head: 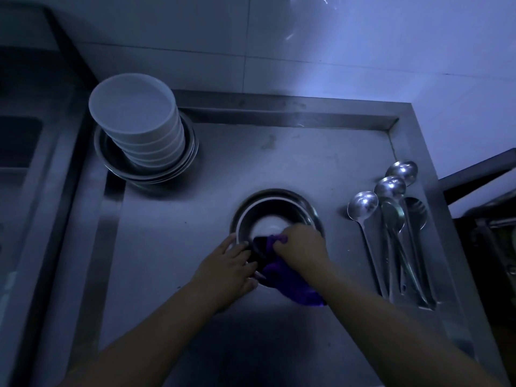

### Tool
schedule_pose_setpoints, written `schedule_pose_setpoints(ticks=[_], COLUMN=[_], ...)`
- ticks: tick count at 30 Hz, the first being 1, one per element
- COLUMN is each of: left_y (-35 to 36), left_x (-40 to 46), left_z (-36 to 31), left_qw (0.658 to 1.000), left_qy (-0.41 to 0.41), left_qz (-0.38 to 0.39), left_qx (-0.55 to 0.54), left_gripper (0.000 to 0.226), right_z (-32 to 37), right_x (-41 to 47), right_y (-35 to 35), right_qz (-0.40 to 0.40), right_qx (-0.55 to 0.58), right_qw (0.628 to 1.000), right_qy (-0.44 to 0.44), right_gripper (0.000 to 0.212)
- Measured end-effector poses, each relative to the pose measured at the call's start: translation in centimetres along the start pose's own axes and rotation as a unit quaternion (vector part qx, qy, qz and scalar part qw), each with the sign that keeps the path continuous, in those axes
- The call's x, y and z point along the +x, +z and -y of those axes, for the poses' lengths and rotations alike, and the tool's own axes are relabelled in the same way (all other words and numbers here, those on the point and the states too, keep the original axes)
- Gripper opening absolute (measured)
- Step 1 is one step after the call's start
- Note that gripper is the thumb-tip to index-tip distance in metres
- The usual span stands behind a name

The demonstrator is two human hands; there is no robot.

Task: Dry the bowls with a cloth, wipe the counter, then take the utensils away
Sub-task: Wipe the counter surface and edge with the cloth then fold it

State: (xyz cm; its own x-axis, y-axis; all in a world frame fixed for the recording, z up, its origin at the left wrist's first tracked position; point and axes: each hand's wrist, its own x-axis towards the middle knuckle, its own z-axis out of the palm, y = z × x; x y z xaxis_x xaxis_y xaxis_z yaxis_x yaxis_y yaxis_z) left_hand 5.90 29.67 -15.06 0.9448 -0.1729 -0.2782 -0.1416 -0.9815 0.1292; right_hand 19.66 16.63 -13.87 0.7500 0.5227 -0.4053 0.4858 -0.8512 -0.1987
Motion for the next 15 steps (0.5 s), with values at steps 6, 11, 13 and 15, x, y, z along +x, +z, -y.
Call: schedule_pose_setpoints(ticks=[6, 11, 13, 15], left_y=[0.0, -0.2, -0.4, 0.1], left_x=[-0.1, -0.1, -0.1, 0.1], left_z=[-0.1, -0.1, -0.2, -0.1], left_qw=[1.000, 1.000, 1.000, 0.999], left_qy=[0.000, 0.009, 0.006, -0.003], left_qz=[0.018, -0.002, 0.008, 0.027], left_qx=[0.000, 0.012, 0.010, -0.017], left_gripper=[0.038, 0.036, 0.041, 0.048], right_z=[0.6, -0.8, -0.6, -0.1], right_x=[3.9, 2.4, 1.0, 0.4], right_y=[0.0, 0.4, 1.1, 1.7], right_qz=[-0.117, -0.070, -0.040, 0.026], right_qx=[-0.210, -0.224, -0.195, -0.138], right_qw=[0.935, 0.965, 0.977, 0.988], right_qy=[-0.260, -0.121, -0.074, -0.064], right_gripper=[0.014, 0.018, 0.022, 0.025])
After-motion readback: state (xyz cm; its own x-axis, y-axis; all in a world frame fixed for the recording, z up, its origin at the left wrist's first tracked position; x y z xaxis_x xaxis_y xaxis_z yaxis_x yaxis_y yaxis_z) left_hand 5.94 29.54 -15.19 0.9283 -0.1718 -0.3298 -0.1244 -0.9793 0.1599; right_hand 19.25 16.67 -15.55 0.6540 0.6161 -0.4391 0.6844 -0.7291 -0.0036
